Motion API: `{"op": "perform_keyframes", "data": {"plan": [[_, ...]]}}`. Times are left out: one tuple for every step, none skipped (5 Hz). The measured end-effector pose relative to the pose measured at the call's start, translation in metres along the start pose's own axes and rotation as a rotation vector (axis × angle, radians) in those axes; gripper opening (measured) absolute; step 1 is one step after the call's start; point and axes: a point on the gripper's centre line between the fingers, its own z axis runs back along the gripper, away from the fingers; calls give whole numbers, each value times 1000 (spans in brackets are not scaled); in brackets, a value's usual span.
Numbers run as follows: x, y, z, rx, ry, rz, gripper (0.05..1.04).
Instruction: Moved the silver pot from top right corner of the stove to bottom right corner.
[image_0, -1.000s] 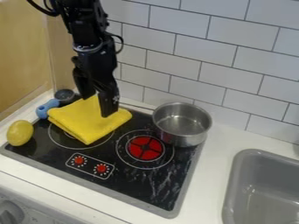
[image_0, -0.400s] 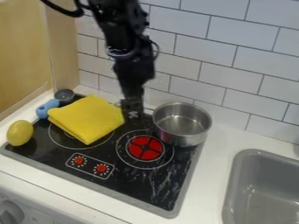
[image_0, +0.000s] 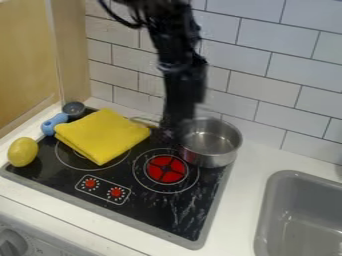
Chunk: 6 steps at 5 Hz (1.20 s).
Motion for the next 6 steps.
{"op": "perform_keyframes", "data": {"plan": [[9, 7, -10, -26, -12, -76, 999], [10, 5, -10, -47, -10, -92, 999], [11, 1, -17, -71, -10, -104, 999], [13, -2, -26, -101, -8, -123, 999], [18, 1, -33, -77, -5, -138, 941], [18, 3, -36, -69, -2, -133, 629]]}}
